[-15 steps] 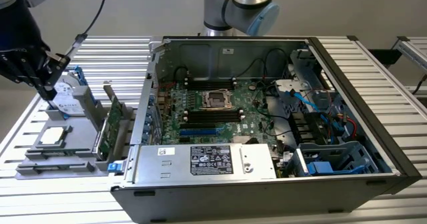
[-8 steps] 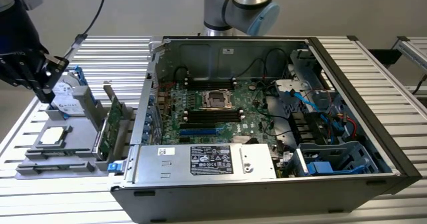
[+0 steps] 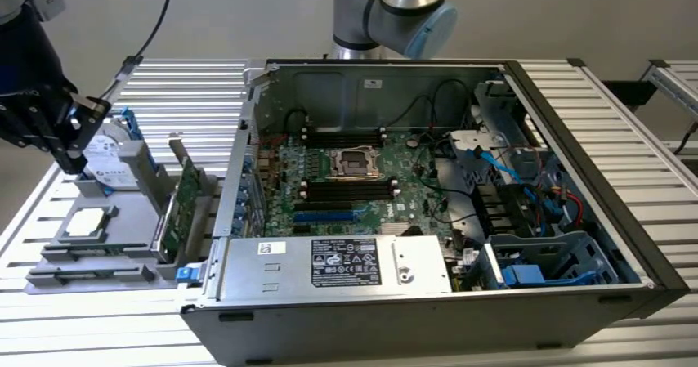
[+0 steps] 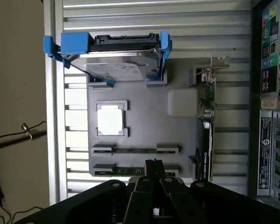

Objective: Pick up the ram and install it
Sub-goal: 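Reach for the ram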

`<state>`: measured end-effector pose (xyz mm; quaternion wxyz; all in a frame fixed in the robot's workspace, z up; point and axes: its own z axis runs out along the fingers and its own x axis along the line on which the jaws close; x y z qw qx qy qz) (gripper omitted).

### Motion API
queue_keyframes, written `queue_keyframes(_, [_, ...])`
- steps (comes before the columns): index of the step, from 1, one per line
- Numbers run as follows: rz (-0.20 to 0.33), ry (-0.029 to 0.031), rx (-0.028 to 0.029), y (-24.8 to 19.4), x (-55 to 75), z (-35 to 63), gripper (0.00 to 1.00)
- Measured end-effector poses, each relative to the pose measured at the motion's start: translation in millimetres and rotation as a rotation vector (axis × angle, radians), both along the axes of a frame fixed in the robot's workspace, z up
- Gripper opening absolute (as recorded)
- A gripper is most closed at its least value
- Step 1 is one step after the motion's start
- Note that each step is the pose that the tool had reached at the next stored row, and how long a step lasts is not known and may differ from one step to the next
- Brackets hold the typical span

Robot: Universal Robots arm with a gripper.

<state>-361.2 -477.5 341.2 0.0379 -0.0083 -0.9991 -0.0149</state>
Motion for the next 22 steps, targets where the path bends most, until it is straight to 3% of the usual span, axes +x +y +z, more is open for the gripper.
queue_keyframes(17, [0.050, 0.0094, -0.0009, -10.0, -2.7, -3.6, 0.11])
queue_keyframes(22, [0.069, 0.0110, -0.0058, -11.2, -3.1, -4.0, 0.11])
